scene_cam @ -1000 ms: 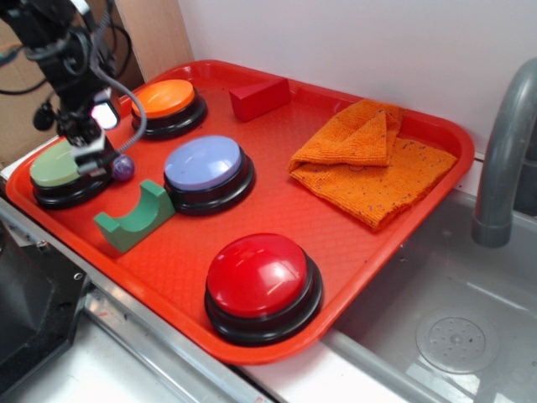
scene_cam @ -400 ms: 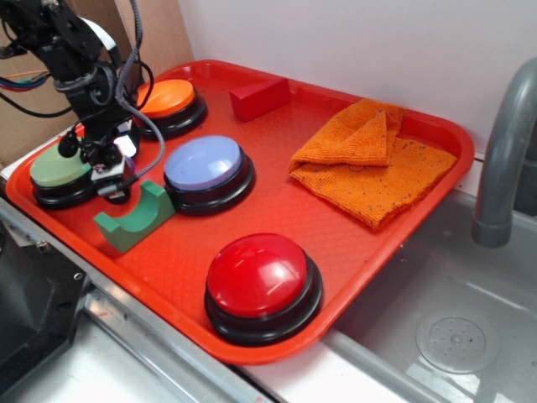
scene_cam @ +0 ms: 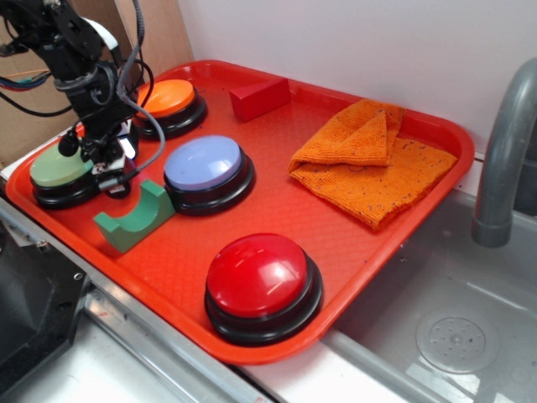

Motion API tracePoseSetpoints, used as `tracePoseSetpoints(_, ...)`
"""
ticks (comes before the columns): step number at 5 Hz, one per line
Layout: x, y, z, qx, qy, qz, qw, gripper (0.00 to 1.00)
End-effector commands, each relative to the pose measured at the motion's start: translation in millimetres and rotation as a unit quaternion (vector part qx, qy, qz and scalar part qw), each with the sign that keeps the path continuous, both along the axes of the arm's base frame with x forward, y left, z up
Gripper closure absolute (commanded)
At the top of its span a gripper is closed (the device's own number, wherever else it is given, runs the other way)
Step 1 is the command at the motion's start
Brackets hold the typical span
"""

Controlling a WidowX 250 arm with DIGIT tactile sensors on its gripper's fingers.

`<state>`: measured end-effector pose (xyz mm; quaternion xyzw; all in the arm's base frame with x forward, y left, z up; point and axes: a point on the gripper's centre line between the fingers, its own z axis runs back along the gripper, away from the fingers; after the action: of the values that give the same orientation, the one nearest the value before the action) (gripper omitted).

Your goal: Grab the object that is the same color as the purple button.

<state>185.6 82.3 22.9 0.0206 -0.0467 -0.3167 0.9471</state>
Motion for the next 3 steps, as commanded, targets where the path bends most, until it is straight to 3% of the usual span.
tracePoseSetpoints(1, 10, -8, 64, -0.026, 0.029, 0.178, 0.983, 1.00)
tracePoseSetpoints(2, 8, -17, 78, -0.048, 0.045, 0.232, 0.971, 1.00)
tracePoseSetpoints(3, 5, -45, 103, -0.072, 0.055, 0.309, 0.947, 1.00)
